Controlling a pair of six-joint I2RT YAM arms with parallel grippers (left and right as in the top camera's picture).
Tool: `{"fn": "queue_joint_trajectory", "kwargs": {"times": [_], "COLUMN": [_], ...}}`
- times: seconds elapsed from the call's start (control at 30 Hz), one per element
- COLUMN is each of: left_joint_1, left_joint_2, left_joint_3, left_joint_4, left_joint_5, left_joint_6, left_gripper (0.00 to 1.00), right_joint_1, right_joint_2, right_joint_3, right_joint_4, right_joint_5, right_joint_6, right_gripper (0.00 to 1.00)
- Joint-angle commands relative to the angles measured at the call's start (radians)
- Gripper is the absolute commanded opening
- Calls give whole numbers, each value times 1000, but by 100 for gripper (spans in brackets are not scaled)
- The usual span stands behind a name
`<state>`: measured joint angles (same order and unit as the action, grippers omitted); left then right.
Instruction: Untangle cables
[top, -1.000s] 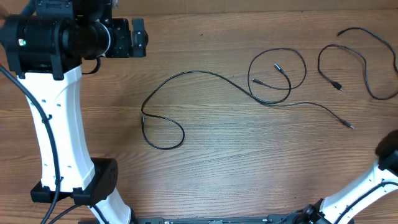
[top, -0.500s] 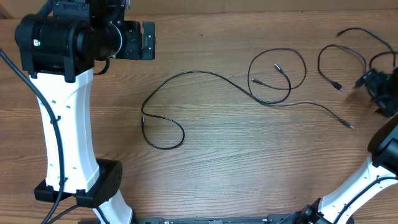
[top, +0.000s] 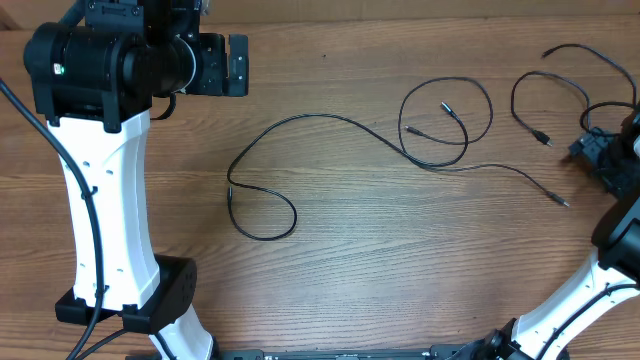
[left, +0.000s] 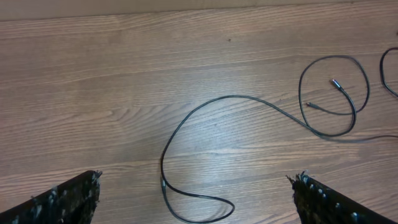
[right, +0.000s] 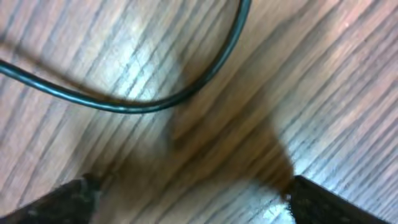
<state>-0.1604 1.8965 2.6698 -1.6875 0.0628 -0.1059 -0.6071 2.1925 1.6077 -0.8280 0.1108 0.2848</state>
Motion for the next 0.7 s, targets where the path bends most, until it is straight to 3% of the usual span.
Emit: {"fn": "queue_joint_trajectory", "kwargs": {"times": [0.0, 0.07, 0.1, 0.17, 0.67], "left_joint_1": [-5, -5, -5, -5, -5], "left_joint_2": [-2, -2, -2, -2, 10], "left_joint_3": [-5, -5, -5, -5, -5], "left_joint_4": [-1, 1, 1, 1, -2], "left_joint_5": [-15, -23, -23, -23, -22], "left_joint_6": [-14, -14, -14, -14, -33], "left_gripper": [100, 99, 99, 100, 100], "right_joint_1": [-3, -3, -3, -3, -3], "right_joint_2": [62, 95, 108, 113, 115], "right_joint_3": [-18, -18, -18, -18, -17], "right_joint_4": [13, 35, 48, 79, 396], "right_joint_5": [31, 28, 27, 27, 22], "right_joint_6": [-2, -2, -4, -4, -109], "right_gripper": [89, 80, 62, 56, 56]}}
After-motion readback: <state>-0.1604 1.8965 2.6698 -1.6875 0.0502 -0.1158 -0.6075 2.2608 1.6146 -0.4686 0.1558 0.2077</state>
